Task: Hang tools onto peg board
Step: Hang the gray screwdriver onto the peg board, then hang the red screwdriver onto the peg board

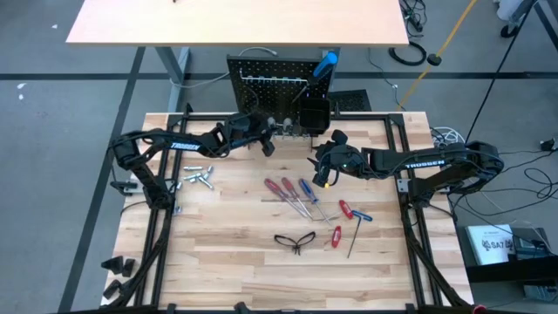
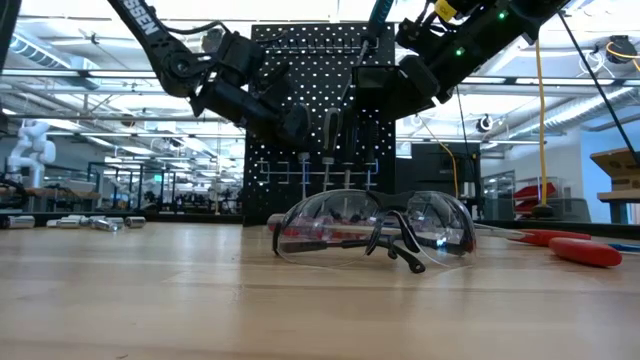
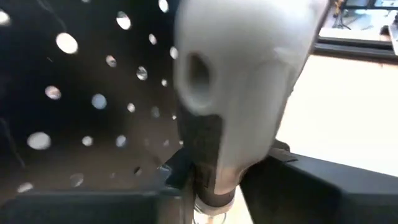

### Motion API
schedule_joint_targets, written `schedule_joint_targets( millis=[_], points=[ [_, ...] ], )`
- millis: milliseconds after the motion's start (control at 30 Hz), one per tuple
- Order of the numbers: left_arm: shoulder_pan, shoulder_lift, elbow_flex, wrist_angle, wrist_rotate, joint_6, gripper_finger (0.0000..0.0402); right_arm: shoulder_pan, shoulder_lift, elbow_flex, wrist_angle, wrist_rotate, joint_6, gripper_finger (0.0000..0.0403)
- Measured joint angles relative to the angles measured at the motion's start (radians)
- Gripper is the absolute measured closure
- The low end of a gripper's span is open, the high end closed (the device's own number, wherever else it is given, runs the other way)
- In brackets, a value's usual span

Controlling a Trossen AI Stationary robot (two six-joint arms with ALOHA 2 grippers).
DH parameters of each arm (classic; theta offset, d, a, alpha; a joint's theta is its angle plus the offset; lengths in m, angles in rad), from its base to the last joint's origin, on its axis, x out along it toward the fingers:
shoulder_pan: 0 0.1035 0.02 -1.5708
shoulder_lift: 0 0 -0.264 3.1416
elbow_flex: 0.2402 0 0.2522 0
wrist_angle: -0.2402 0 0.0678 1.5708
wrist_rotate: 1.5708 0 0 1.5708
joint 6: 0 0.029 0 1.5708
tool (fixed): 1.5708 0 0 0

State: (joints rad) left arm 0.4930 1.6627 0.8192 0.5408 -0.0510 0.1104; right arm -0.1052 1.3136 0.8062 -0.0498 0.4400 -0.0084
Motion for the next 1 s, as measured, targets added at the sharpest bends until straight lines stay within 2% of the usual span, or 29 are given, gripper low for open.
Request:
schedule_joint_targets(
  millis=[167,300,633,900,1000],
  points=[
    [0.0,-0.007,0.0,0.005,-0.032,0.0,0.0184,0.0,0.0,0.0,0.0,0.0,0.0,0.0232],
    [-0.006,-0.025,0.0,-0.011,-0.032,-0.001,0.015,0.0,0.0,0.0,-0.001,0.0,0.004,0.0232],
    [-0.064,-0.19,0.0,-0.169,-0.032,-0.001,0.0143,0.0,0.0,0.0,-0.022,0.0,0.027,0.0232],
    [-0.127,-0.33,0.0,-0.477,-0.032,-0.003,0.0142,0.0,0.0,0.0,-0.039,-0.001,0.073,0.0232],
    [-0.162,-0.362,-0.027,-0.523,-0.022,-0.027,0.0142,0.002,0.0,0.0,-0.04,-0.002,0.091,0.0232]
  ],
)
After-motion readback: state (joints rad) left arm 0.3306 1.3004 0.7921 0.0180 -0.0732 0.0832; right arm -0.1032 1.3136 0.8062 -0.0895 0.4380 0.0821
